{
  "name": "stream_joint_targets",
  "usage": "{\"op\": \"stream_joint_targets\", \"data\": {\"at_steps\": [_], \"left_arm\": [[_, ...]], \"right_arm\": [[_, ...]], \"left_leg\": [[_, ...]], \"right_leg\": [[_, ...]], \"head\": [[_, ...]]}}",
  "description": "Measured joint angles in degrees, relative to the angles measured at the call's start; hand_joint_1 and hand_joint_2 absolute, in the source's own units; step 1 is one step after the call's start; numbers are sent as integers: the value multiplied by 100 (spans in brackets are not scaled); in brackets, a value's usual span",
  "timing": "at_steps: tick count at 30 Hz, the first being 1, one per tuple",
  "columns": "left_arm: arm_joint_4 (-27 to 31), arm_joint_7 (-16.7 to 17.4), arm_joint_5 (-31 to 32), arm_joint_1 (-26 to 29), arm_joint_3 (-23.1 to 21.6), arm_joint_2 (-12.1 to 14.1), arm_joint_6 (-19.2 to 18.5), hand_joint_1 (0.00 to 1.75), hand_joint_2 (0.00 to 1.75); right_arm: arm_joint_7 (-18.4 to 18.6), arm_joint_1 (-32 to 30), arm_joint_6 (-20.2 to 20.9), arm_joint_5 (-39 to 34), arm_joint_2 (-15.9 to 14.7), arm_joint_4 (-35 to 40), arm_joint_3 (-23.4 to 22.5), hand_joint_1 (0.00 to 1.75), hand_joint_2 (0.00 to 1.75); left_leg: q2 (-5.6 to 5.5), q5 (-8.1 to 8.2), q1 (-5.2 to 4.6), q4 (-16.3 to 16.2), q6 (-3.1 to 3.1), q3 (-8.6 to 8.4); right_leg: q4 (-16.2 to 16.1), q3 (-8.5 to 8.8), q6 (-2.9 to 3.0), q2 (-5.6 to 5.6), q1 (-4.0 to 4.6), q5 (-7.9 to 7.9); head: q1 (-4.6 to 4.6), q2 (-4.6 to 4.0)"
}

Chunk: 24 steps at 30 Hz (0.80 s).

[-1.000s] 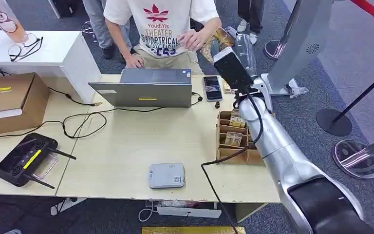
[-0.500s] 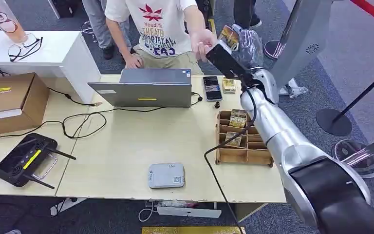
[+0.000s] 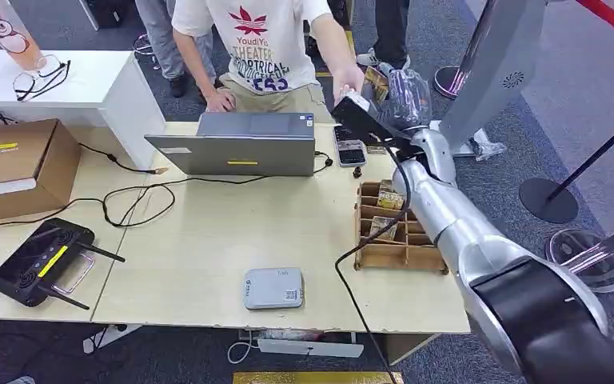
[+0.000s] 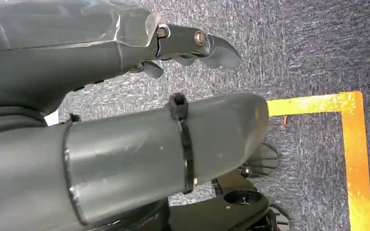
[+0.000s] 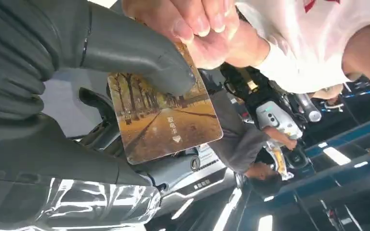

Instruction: Pass the card to the sensor for recognition and then transmit it.

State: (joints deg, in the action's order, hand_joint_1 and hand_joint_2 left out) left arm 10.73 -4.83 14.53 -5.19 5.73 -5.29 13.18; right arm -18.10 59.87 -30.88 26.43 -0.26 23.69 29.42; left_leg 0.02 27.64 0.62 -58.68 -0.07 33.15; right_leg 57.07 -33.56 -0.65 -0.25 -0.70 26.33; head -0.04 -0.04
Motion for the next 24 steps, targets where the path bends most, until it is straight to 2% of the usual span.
{"op": "stream_joint_targets", "data": {"at_steps": [17,24], "left_arm": [[0,-7,0,0,-2,0,-22,0,0],[0,-68,-42,10,-2,2,-2,0,0]], "right_arm": [[55,-23,127,-4,0,-229,68,0,175],[-238,-25,188,-271,0,-175,55,0,175]], "left_leg": [[0,0,0,0,0,0],[0,0,0,0,0,0]], "right_leg": [[0,0,0,1,0,0],[0,0,0,0,0,0]], "head": [[0,0],[0,0]]}}
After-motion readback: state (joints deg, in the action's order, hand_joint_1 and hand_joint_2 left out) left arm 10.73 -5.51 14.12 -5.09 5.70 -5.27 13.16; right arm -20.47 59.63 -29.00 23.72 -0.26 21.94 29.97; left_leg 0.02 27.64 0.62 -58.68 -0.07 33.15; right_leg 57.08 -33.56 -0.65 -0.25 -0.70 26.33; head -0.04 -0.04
